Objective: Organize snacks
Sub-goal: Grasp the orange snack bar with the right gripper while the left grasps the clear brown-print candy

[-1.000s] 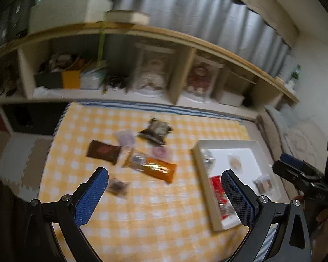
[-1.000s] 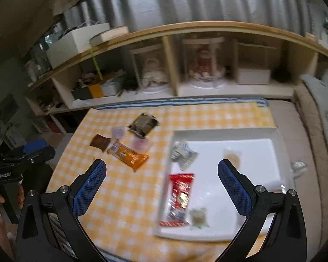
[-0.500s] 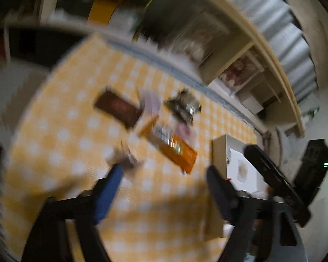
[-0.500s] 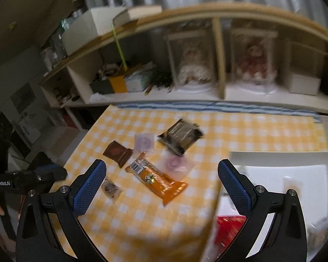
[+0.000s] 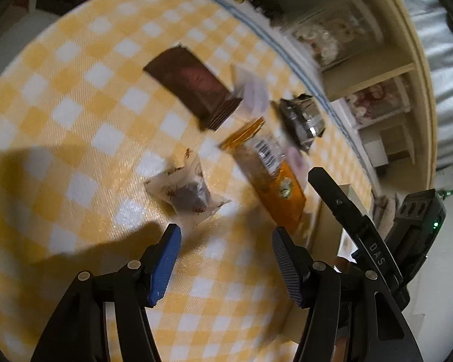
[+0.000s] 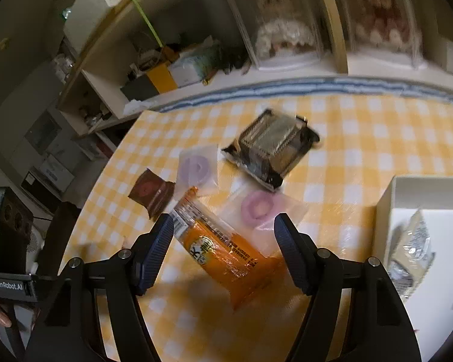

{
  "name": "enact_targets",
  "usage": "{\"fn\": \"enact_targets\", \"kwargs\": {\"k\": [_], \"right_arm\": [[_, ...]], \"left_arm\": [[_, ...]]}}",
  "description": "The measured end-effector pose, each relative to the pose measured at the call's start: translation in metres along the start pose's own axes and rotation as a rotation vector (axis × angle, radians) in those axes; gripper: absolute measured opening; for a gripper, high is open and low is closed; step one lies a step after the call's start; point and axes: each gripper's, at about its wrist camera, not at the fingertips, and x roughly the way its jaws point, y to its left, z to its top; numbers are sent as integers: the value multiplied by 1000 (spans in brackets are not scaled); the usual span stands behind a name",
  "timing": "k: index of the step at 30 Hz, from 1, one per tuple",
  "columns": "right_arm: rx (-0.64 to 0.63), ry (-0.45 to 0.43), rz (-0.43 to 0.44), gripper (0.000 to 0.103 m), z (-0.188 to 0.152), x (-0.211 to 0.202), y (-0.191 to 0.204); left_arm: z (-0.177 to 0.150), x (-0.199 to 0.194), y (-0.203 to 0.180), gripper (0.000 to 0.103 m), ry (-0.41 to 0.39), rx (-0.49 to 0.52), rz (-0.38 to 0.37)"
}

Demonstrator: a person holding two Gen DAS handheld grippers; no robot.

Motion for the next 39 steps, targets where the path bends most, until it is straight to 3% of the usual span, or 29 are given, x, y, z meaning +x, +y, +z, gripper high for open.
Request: {"fn": "enact_targets", "kwargs": {"k": [5,14,17,23,32,35,39], "right_arm": [[36,31,24,71,-1,12,-10],[-55,191,39,70,-13,20,8],[-102,226,16,66,-20,20,17],[-164,284,-79,44,-38,25,33],[-87,339,-141,43,-53,6,29],[-68,360,-142,43,-64,-3,29],[-58,364,-147,46,-79,-14,35]], "left_arm": [[9,10,9,60,-27,-49,6],[11,12,18,54,-106,-48,-10],[10,14,14,53,-117,-15,-2],[5,23,-3,46,-104,123,92],[-3,32,-31,35,-76,291,238],[-2,33,-30,28,-84,284,240],[2,32,-22,27,-81,253,202]]}}
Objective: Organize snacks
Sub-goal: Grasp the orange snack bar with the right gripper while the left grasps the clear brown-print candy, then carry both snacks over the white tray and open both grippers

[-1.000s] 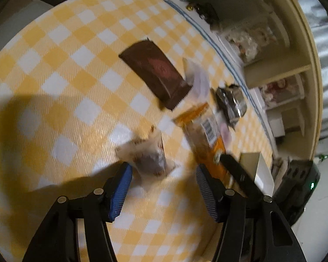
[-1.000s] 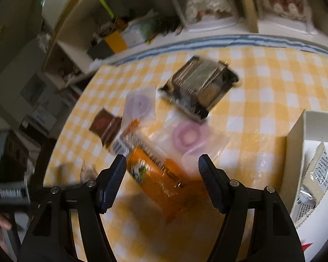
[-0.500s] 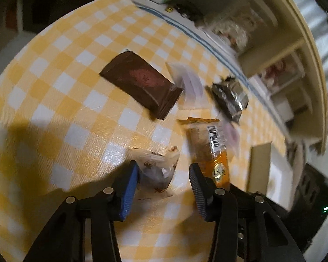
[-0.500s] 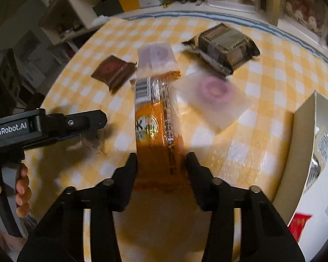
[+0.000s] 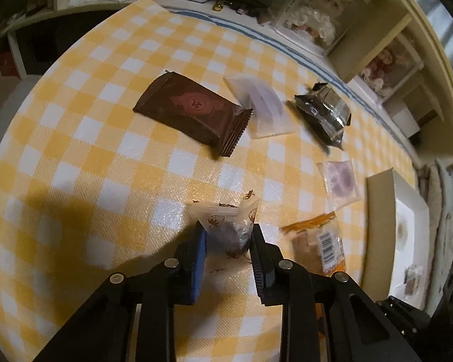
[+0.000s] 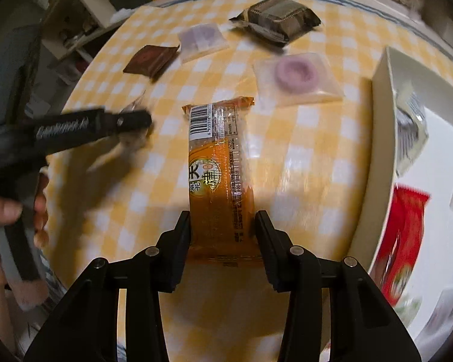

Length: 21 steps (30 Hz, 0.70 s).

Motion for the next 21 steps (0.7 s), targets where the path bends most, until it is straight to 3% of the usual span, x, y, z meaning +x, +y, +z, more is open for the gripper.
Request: {"fn": "enact_targets", "kwargs": {"k": [4,13,18,21], "right_arm": [[-16,-71,-16,56,4,-8,6],[-28,-88,-5,56,17,7,4],[-39,-113,-7,40,16,13,10],[-17,-149,16,36,15,8,9]], "left_arm": [[1,-2,7,27,1,-21,-22],[2,-29,7,27,-41,0,-33],[-2,-50,-4,27,-88,40,-10],[-5,-64,-10,27,-117,63,-13]]}}
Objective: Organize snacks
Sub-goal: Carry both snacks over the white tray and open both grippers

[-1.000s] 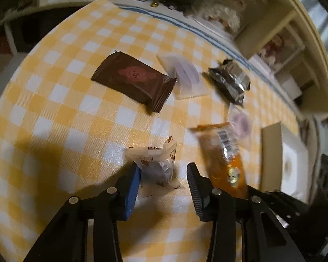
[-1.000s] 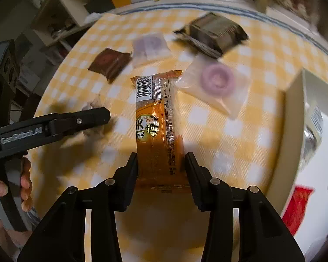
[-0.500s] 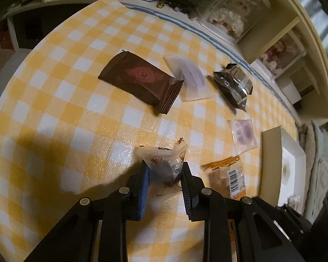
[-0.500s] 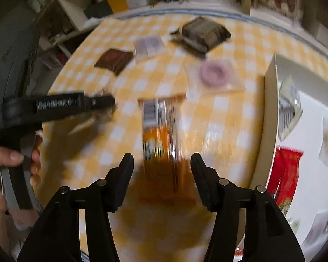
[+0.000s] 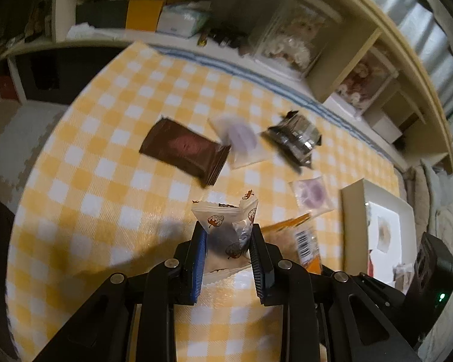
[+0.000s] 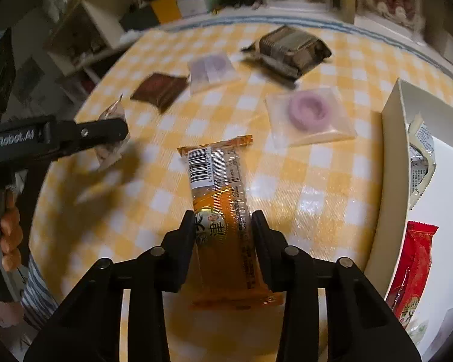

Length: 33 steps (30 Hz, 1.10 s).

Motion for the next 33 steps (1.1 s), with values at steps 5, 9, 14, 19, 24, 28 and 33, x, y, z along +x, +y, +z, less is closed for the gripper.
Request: {"fn": "enact_targets", "kwargs": {"k": [5,9,14,19,24,28,33], "right_arm": [[34,-102,18,35,8,-26,1],[36,-179,32,35,16,-54,4],[50,-254,24,35,22,-90,6],[84,-282,22,35,24,-120,-5],[104,-302,-10,35,18,-150,-19],[128,-314,-62,35,2,-176,-39],[187,-324,-103,35,-17,-198,-69]], "left_arm": [[-1,-23,-6,27,-42,28,-31],[-3,-42,-11,27,-69,52,-57],[-7,-65,-19,27,-103,75,-77],[-12,-89,-32,27,-137,100,-97],[-18,-109,-47,27,-161,131,-135],[-27,-120,-64,27,-169,162,-162],[-40,-121,-90,27,-146,199,-195]]}}
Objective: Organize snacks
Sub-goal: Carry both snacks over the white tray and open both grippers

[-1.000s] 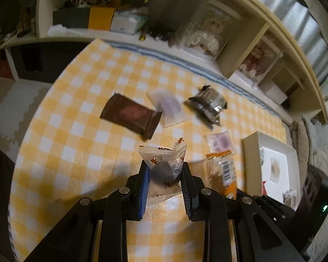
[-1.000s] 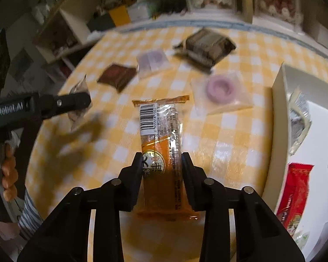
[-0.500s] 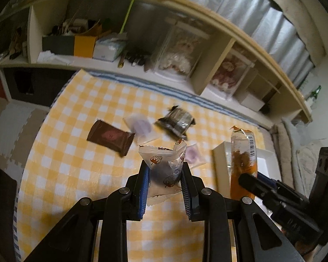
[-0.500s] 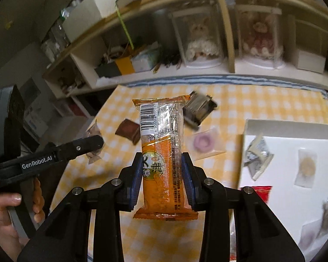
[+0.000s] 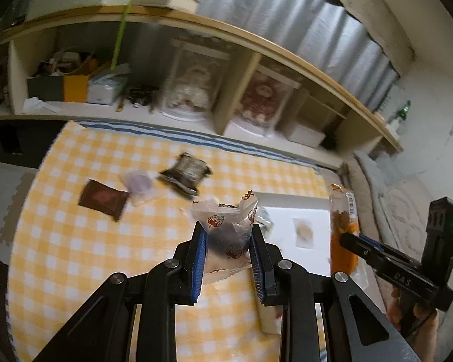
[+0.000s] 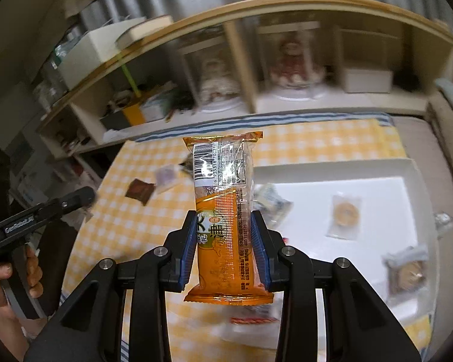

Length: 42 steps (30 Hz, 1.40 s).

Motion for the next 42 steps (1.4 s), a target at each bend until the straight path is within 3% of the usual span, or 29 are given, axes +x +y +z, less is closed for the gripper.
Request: {"fn": "enact_targets", "kwargs": {"k": [12,23,33,42], "right_arm": [[104,-18,-94,35,-4,-38,-84],[168,-3,-174,35,0,-50,-168],[168,96,-241,35,12,-1,-223],[163,191,-263,35,25,60,-252]], "left_arm": [[-22,56,-91,27,91,78,-72],[-55,157,-162,27,247,67,-153],[-88,257,-172,27,434,11,-153],[-89,309,-168,27,494,-49,-125]]}}
